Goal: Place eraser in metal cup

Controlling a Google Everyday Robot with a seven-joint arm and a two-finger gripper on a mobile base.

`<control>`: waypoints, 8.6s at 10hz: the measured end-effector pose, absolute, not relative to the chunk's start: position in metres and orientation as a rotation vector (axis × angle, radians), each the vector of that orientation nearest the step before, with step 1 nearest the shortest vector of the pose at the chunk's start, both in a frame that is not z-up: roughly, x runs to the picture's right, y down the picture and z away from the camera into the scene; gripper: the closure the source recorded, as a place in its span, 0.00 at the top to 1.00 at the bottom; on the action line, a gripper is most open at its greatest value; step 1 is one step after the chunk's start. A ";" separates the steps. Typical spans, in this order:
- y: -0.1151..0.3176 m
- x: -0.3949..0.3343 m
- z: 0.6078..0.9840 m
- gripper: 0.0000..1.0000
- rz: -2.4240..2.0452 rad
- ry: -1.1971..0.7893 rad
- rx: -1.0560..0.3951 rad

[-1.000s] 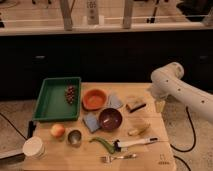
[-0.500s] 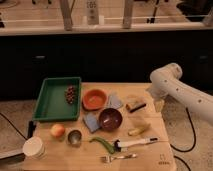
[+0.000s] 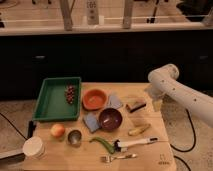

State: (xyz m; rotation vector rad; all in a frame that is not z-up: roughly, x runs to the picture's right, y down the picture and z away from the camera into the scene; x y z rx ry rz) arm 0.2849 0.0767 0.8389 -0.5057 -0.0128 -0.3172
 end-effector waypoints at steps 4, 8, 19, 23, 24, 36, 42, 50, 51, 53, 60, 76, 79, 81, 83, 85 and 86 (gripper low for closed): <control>0.080 0.280 0.853 0.80 -0.349 -0.029 -0.511; 0.084 0.275 0.866 0.80 -0.377 -0.046 -0.516; 0.095 0.263 0.911 0.80 -0.393 -0.086 -0.533; 0.100 0.265 0.923 0.80 -0.400 -0.095 -0.539; 0.102 0.263 0.927 0.80 -0.404 -0.101 -0.542; 0.109 0.268 0.943 0.60 -0.432 -0.141 -0.562; 0.109 0.275 0.942 0.03 -0.436 -0.141 -0.562; 0.089 0.265 0.907 0.02 -0.498 -0.119 -0.548; 0.085 0.260 0.902 0.02 -0.518 -0.115 -0.538; 0.079 0.253 0.893 0.02 -0.544 -0.108 -0.530; 0.069 0.235 0.863 0.02 -0.626 -0.086 -0.505; 0.054 0.158 0.819 0.04 -0.842 -0.049 -0.438; 0.054 0.137 0.816 0.04 -0.886 -0.054 -0.426; 0.056 0.120 0.812 0.04 -0.927 -0.058 -0.421; 0.056 0.105 0.809 0.04 -0.964 -0.064 -0.411; 0.057 0.088 0.806 0.04 -1.008 -0.073 -0.400; 0.059 0.080 0.805 0.04 -1.026 -0.076 -0.396</control>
